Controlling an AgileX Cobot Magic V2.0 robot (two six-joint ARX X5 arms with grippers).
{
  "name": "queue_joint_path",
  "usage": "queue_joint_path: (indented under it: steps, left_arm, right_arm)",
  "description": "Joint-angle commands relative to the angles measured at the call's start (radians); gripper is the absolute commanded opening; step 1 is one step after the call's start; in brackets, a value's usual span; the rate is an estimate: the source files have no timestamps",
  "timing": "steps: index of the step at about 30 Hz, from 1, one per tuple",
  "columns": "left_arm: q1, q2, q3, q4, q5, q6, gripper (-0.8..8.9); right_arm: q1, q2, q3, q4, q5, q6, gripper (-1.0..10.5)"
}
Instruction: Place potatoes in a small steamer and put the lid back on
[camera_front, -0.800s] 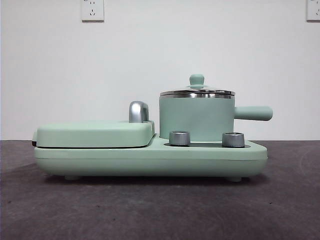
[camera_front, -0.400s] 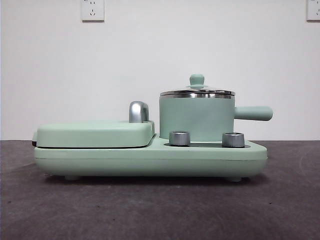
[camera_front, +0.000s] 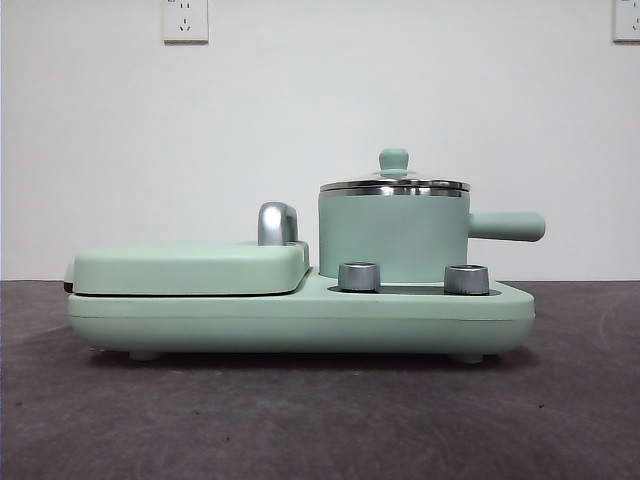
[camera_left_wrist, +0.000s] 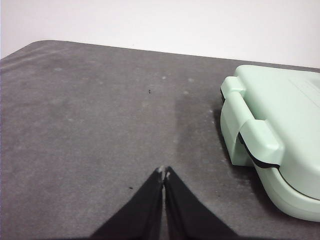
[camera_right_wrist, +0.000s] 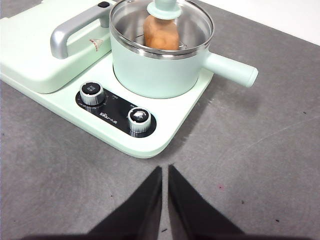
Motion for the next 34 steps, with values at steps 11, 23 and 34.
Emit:
queue_joint_path:
  steps: [11, 23, 34]
  left_arm:
    - [-0.002, -0.001, -0.019, 0.013, 0.001, -0.002, 0.06]
    - [-0.002, -0.001, -0.019, 0.013, 0.001, -0.002, 0.06]
    - [-0.002, -0.001, -0.019, 0.013, 0.001, -0.001, 0.06]
  right_arm:
    - [-0.016, -0.027, -0.012, 0.024, 0.0, 0.035, 0.2]
    - [-0.337, -0.356, -0.558, 0.499, 0.003, 0.084, 0.2]
    - [-0.459, -0.455, -0.707, 0.58, 0.055, 0.124, 0.2]
